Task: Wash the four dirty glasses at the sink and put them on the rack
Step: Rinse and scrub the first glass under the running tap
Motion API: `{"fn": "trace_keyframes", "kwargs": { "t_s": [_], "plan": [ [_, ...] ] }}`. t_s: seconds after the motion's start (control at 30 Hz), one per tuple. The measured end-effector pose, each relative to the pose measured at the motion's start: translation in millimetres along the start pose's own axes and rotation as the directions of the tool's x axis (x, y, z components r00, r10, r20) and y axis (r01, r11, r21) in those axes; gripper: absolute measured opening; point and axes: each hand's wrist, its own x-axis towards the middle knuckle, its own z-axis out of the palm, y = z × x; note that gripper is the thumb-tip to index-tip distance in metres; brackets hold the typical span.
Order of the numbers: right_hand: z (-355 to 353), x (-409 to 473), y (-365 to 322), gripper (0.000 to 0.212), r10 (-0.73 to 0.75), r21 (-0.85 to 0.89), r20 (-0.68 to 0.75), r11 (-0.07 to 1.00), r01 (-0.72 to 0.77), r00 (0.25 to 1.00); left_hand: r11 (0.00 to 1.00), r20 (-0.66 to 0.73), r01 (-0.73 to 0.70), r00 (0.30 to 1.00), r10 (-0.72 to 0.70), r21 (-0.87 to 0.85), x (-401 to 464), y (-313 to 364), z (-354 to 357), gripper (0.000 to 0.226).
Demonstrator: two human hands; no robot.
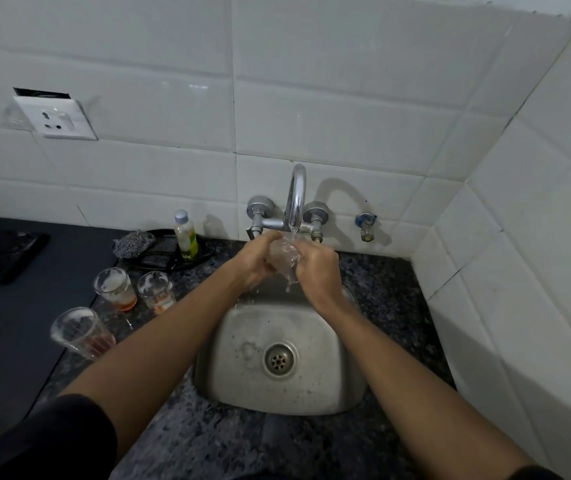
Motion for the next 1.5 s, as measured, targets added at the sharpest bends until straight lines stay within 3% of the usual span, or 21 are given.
{"fn": "trace_keyframes", "kwargs": {
  "t_s": [0.1, 0.17, 0.23, 0.37, 0.43, 0.47, 0.5, 0.63, 0.7, 0.77, 0.83, 0.87, 0.97, 1.07, 1.1, 1.17, 1.23, 1.33, 1.37, 1.43, 1.5],
  "plan": [
    [-1, -4, 4, 0.037, -0.070, -0.023, 0.024, 0.997, 0.070, 0.997, 0.991, -0.061, 0.030, 0.998, -0.022, 0.132, -2, 1, 0, 0.034],
    [-1, -4, 5, 0.041, 0.079, 0.102, 0.073, 0.991, -0.086, 0.994, 0.991, -0.081, -0.032, 0.996, 0.043, 0.134, -3, -3, -5, 0.030],
    [-4, -1, 3, 0.044, 0.300, 0.274, 0.196, 0.897, -0.346, 0.934, 0.989, -0.056, -0.073, 0.995, 0.081, 0.125, -3, -8, -10, 0.031],
    [-14, -2, 6, 0.034, 0.504, 0.475, 0.496, 0.524, -0.707, 0.707, 0.992, 0.007, -0.109, 0.994, 0.109, 0.060, -9, -13, -14, 0.032],
    [-20, -6, 7, 0.042, 0.451, 0.583, 0.669, 0.173, -0.793, 0.590, 0.989, 0.042, -0.126, 0.991, 0.123, 0.075, -11, -13, -18, 0.031],
    [-22, -10, 9, 0.043, 0.395, 0.586, 0.733, 0.048, -0.809, 0.554, 0.987, 0.059, -0.139, 0.989, 0.134, 0.082, -12, -12, -19, 0.032],
    [-24, -12, 9, 0.040, 0.351, 0.566, 0.768, 0.018, -0.824, 0.535, 0.984, 0.078, -0.154, 0.986, 0.148, 0.088, -13, -12, -20, 0.033],
    [-23, -21, 7, 0.048, 0.357, 0.474, 0.770, 0.237, -0.848, 0.530, 0.948, 0.157, -0.261, 0.960, 0.234, 0.180, -21, -12, -18, 0.035],
    [-22, -24, 4, 0.047, 0.415, 0.497, 0.716, 0.262, -0.827, 0.561, 0.830, 0.205, -0.408, 0.912, 0.355, 0.381, -22, -15, -20, 0.038],
    [-22, -26, 4, 0.044, 0.475, 0.494, 0.664, 0.302, -0.815, 0.578, 0.506, 0.348, -0.579, 0.805, 0.481, 0.639, -22, -18, -30, 0.049],
    [-23, -28, 7, 0.041, 0.510, 0.478, 0.641, 0.319, -0.818, 0.573, 0.149, 0.551, -0.671, 0.698, 0.456, 0.727, -22, -18, -38, 0.062],
    [-25, -29, 8, 0.039, 0.513, 0.480, 0.644, 0.305, -0.822, 0.567, 0.025, 0.619, -0.682, 0.678, 0.396, 0.731, -23, -18, -40, 0.068],
    [-29, -29, 6, 0.038, 0.521, 0.454, 0.619, 0.371, -0.810, 0.587, -0.154, 0.680, -0.671, 0.666, 0.307, 0.726, -17, -18, -44, 0.078],
    [-25, -30, 5, 0.060, 0.442, 0.246, 0.413, 0.788, -0.565, 0.796, -0.197, 0.712, -0.690, 0.630, 0.309, 0.696, -16, -14, -38, 0.066],
    [-23, -31, 4, 0.068, 0.386, 0.189, 0.368, 0.859, -0.475, 0.846, -0.200, 0.729, -0.709, 0.604, 0.323, 0.676, -16, -11, -37, 0.061],
    [-21, -32, 2, 0.071, 0.337, 0.215, 0.315, 0.885, -0.412, 0.887, -0.212, 0.740, -0.724, 0.562, 0.370, 0.656, -17, -6, -35, 0.056],
    [-26, -31, -2, 0.063, 0.395, 0.337, 0.342, 0.795, -0.503, 0.853, -0.246, 0.752, -0.734, 0.508, 0.420, 0.633, -17, -1, -34, 0.055],
    [-33, -24, -4, 0.056, 0.476, 0.501, 0.603, 0.398, -0.769, 0.640, -0.245, 0.757, -0.753, 0.464, 0.460, 0.610, -18, -5, -36, 0.056],
    [-33, -23, -6, 0.054, 0.482, 0.484, 0.586, 0.436, -0.758, 0.652, -0.217, 0.748, -0.759, 0.471, 0.468, 0.614, -18, -8, -36, 0.056],
    [-30, -23, -8, 0.055, 0.436, 0.331, 0.387, 0.757, -0.564, 0.812, -0.152, 0.721, -0.764, 0.495, 0.485, 0.627, -20, -11, -33, 0.053],
    [-26, -27, -10, 0.062, 0.309, 0.228, 0.253, 0.902, -0.367, 0.917, -0.140, 0.722, -0.780, 0.473, 0.504, 0.609, -21, -8, -28, 0.049]
  ]
}}
